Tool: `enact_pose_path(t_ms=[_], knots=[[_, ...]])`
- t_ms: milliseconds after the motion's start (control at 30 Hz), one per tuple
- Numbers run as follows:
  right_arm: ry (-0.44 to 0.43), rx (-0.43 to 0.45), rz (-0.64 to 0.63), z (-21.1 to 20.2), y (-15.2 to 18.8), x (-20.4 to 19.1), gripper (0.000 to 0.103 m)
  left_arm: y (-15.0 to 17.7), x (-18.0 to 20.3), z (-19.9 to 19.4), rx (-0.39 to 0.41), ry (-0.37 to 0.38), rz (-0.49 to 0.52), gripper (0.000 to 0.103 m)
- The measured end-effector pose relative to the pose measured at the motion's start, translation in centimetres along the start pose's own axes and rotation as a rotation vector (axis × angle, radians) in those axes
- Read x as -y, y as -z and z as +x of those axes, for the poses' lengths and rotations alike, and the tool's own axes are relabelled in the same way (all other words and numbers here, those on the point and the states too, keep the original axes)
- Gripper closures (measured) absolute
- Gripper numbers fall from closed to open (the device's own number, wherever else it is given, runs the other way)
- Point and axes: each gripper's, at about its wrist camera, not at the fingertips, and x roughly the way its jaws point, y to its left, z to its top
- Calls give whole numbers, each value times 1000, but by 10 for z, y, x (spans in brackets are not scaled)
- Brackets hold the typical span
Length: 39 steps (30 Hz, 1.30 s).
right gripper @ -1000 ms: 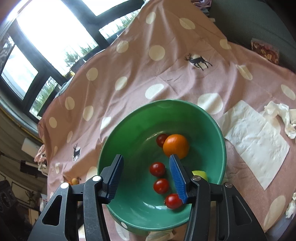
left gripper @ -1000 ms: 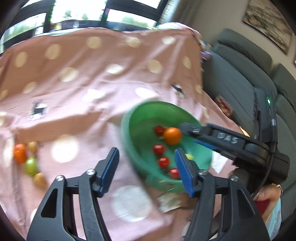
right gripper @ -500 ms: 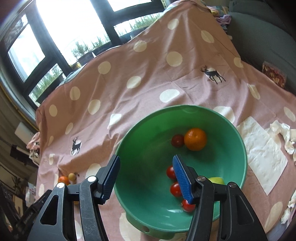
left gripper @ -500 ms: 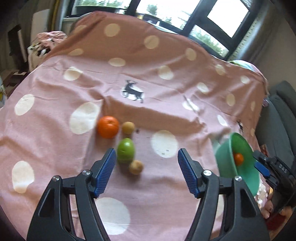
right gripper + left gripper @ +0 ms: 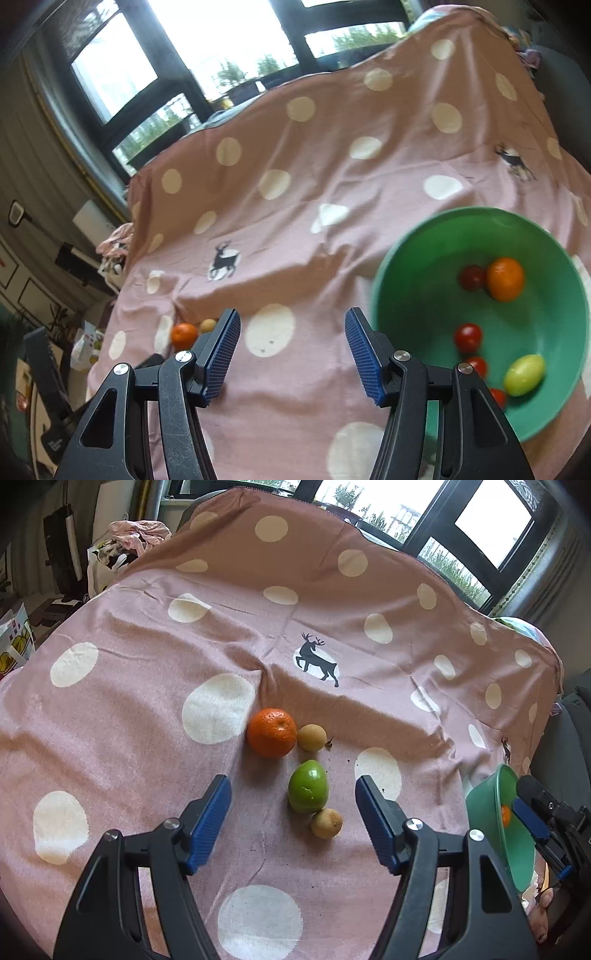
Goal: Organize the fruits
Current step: 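Move the right tool back to the green apple on the cloth, then close the right tool on the green apple and lift it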
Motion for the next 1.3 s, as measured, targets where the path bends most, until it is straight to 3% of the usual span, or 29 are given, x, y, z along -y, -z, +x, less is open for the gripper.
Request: enact_pose_path(t_ms=[167,333,400,600,767,833,867,1000,1300], knots=[[-141,-115,-11,38,2,-23,43,3,3,13,-36,22,-3,35],[-283,-304,56,94,12,-35,44,8,8,31,-64,-14,24,39],[-322,-357,77,110,17,-38,50,10,9,38,-77,-27,38,42],[-324,-462,43,141,30,-56,56,11,7,51,-104,-38,26,53],[-350,-498,37,153,36,-61,56,13,10,52,-90,-64,58,56],[-355,-506,42,156,38,-60,56,14,13,52,-77,-61,80,71],[-367,-507,47,156,39,-59,56,14,14,53,-85,-39,79,72],[-420,-522,73,159,42,-57,64,16,15,53,-81,-34,95,72],[-416,-491,54,147,36,-61,65,16,27,35,-27,-11,126,72]])
